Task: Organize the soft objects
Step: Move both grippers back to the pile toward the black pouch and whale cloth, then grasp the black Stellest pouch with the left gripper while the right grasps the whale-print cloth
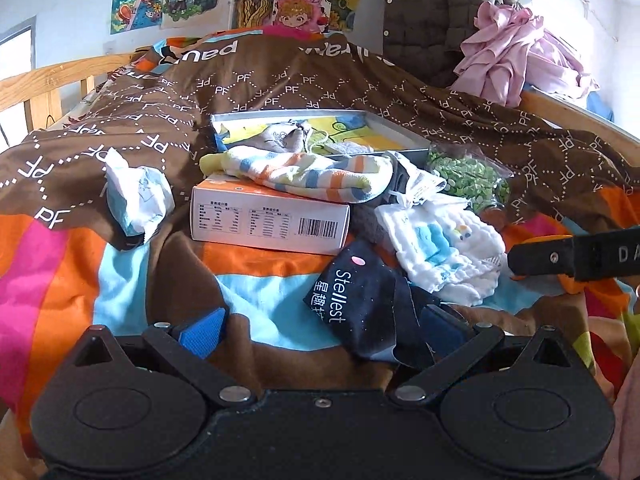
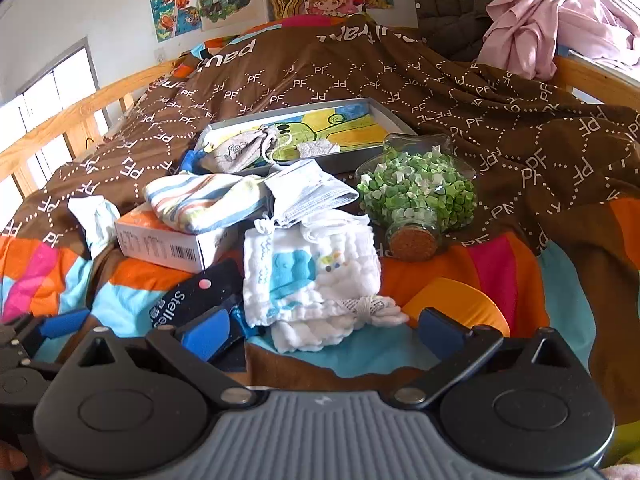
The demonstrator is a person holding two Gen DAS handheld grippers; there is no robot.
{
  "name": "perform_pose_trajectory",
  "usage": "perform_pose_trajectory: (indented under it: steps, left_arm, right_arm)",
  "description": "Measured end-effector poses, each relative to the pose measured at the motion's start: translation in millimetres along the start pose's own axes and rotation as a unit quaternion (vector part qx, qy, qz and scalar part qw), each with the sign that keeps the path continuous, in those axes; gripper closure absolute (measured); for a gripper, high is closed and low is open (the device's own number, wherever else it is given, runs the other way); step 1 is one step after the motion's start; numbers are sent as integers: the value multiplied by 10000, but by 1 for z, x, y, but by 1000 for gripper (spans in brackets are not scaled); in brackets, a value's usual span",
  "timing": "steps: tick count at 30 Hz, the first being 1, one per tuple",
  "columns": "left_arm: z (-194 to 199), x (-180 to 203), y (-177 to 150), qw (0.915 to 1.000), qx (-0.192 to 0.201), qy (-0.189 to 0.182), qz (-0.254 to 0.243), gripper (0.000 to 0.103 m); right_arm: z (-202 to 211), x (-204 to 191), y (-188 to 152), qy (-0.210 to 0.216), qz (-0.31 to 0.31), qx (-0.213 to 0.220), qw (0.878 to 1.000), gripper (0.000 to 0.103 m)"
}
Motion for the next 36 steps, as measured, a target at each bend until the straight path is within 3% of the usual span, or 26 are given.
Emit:
perform_pose_trajectory:
  steps: [12, 17, 25, 30, 36]
  left_arm:
    - [-23, 10, 6, 9999, 5, -131, -110, 1]
    - [-37, 15, 10, 9994, -34, -318, -105, 1]
    - [-59, 23, -1, 9977, -376, -549, -127, 1]
    - [-62, 24, -7, 9969, -398, -671, -76, 1]
    - [-60, 32, -11, 9938, -456, -1008, -43, 1]
  right_arm:
    - [-25, 18, 20, 66, 19, 154, 9999, 0]
    - [-42, 14, 27, 313, 470, 226, 9981, 0]
    - [-76, 2, 15, 687, 867, -116, 9938, 0]
    - [-94, 3, 0, 842, 511, -537, 9937, 0]
    - [-100, -1, -9, 857, 480, -638, 9931, 0]
Point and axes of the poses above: each gripper's, at about its wrist camera, not at the fingertips, and z roughly against the way its jaws point, x to its right, y to its top, the point moved 9 cm from there along -z, roughly the way its jaws point, and after that the axes turned 15 degrees about x, right-handed, at the moved point
